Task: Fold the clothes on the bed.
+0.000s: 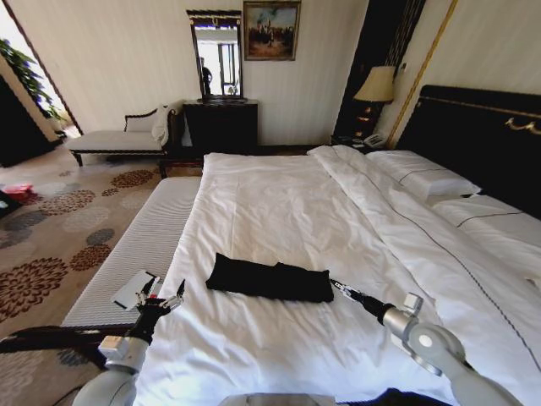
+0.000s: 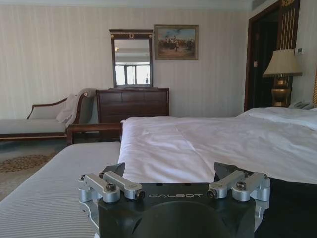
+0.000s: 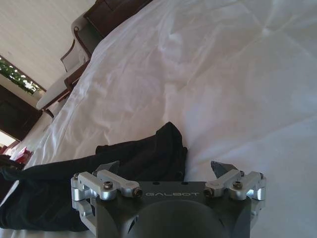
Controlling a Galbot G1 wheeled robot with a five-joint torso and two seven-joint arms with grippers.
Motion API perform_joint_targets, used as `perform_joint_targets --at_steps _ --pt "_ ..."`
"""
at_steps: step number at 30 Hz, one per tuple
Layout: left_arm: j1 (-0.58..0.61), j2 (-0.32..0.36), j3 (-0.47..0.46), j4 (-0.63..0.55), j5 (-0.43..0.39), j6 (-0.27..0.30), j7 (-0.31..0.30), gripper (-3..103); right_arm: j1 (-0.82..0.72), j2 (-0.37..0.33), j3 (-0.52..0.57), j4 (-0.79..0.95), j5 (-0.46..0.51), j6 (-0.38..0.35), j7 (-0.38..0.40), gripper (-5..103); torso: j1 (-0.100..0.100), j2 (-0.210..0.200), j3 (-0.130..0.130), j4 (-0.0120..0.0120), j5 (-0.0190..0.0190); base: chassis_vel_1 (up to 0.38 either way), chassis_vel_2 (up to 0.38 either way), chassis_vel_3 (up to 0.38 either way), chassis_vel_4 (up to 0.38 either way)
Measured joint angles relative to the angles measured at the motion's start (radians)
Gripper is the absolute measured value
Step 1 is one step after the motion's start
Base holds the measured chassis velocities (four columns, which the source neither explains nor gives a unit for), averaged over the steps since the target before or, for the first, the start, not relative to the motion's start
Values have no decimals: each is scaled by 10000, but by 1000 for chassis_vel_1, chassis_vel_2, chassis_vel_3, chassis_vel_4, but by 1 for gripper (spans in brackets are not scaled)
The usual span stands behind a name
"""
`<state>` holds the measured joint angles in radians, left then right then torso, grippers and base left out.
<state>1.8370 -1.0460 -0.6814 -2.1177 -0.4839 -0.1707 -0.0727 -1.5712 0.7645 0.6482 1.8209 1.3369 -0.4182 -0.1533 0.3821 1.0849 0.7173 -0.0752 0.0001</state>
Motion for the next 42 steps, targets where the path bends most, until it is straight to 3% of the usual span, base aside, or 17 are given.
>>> perform_joint_targets --at_steps 9,11,16,36,41,42 --pt "-9 6 8 4 -9 12 -14 100 815 -595 -853 -813 -206 -439 -586 103 0 0 0 1 -1 0 0 0 0" --pt "-10 7 10 5 -9 15 -17 100 1115 -778 -1167 -985 -208 -497 -729 94 0 0 0 1 -1 0 0 0 0" --pt "-12 8 15 5 -10 20 -21 100 1791 -1038 -1897 -1367 -179 -580 -752 100 0 0 0 1 -2 0 0 0 0" --pt "-12 10 18 6 -11 25 -25 100 3461 -810 -3944 -1779 -303 -506 -556 103 0 0 0 0 -2 0 0 0 0" --pt "-13 10 18 6 -11 26 -24 100 3645 -788 -4165 -1753 -352 -521 -480 98 0 0 0 0 -2 0 0 0 0" --pt "-13 10 18 6 -11 26 -25 100 3687 -781 -4210 -1758 -377 -525 -476 88 0 0 0 1 -2 0 0 0 0"
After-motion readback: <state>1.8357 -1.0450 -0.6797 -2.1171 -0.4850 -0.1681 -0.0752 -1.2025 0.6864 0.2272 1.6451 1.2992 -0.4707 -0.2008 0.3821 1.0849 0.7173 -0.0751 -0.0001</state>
